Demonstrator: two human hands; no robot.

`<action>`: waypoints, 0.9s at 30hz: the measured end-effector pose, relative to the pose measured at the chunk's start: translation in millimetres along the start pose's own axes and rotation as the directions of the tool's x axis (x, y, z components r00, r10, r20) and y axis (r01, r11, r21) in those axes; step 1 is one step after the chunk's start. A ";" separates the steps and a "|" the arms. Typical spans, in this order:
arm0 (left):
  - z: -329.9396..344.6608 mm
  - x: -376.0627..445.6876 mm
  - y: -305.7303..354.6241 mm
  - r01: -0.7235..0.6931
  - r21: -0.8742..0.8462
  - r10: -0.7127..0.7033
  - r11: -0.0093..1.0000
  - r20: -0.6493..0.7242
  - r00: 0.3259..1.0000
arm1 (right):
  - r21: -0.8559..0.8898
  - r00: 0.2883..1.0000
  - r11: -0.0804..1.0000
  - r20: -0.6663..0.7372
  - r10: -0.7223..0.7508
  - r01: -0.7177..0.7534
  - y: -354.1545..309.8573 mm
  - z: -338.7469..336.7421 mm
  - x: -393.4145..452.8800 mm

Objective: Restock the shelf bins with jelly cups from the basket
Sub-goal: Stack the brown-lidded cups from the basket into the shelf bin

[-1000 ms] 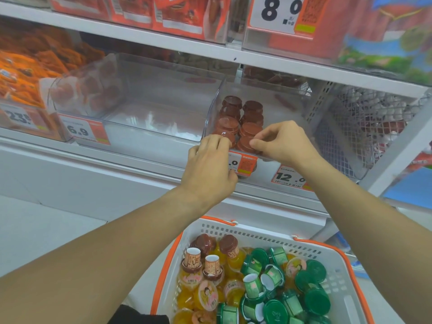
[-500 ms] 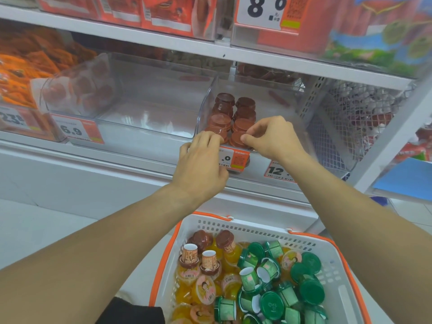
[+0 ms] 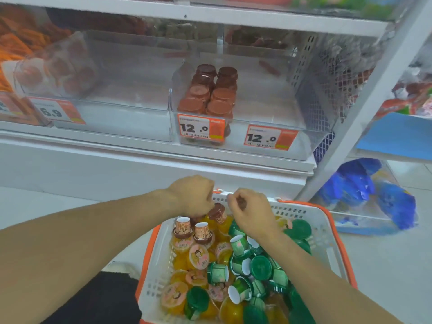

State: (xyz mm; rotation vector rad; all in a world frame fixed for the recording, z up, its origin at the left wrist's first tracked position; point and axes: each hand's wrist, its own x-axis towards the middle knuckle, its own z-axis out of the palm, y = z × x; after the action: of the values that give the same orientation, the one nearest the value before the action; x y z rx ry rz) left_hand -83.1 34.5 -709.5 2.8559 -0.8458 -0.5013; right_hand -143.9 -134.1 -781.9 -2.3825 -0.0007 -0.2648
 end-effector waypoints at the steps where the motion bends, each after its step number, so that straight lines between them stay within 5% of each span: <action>1: 11.7 0.9 -6.0 0.026 0.067 -0.034 0.997 0.122 0.992 | -0.067 0.989 0.996 0.135 0.064 -0.055 13.7 9.6 -7.0; 5: 41.4 14.0 -36.7 0.117 0.199 -0.178 0.973 0.322 0.930 | -0.161 0.917 0.981 0.364 0.162 -0.109 41.3 29.2 -16.2; 10: 95.1 31.4 -58.1 0.283 0.121 -0.304 0.952 0.227 0.925 | -0.214 0.931 0.969 0.314 0.186 -0.122 49.8 50.4 2.8; 20: 166.9 37.4 -60.9 0.280 0.278 -0.325 0.919 0.128 0.937 | -0.242 0.865 0.968 0.470 0.173 -0.062 59.1 93.5 18.1; 27: 138.3 28.6 -56.2 0.430 -0.108 -0.403 0.896 0.208 0.891 | -0.325 0.808 0.930 0.587 0.054 0.174 51.7 91.2 8.9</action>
State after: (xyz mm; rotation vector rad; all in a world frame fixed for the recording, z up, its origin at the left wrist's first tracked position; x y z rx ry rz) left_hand -80.0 62.8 -858.8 2.8764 -0.1846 -0.8439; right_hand -113.9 -111.3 -880.2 -2.7421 -0.3507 0.5060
